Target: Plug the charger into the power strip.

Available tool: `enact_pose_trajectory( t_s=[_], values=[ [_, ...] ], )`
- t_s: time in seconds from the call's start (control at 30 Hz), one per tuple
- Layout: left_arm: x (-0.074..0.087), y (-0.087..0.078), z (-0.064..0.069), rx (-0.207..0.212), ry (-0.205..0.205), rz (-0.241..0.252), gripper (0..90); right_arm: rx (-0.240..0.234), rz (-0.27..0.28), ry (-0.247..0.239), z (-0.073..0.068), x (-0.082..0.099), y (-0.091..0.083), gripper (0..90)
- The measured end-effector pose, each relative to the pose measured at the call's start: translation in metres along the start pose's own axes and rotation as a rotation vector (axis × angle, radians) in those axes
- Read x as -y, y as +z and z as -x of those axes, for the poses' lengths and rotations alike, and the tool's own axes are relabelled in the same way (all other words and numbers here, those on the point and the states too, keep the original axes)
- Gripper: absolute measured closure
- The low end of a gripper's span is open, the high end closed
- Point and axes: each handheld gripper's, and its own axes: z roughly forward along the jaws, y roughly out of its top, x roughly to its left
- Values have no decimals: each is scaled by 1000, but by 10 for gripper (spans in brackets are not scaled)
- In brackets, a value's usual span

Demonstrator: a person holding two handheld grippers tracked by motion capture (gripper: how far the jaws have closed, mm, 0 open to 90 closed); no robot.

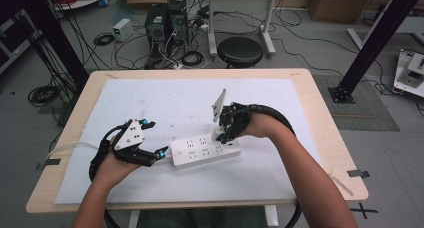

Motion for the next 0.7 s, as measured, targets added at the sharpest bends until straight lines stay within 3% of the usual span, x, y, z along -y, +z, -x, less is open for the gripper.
enact_pose_trajectory(
  t_s=[0.3, 0.5, 0.7],
  values=[
    [3, -1, -1, 3, -1, -6, 149, -51, -83, -80, 15, -16, 8, 631],
    [5, -3, -4, -6, -6, -8, 149, -61, -133, -137, 19, -25, 12, 631],
    [7, -4, -6, -7, -13, -11, 149, -68, -151, -156, 21, -25, 17, 631]
  ],
)
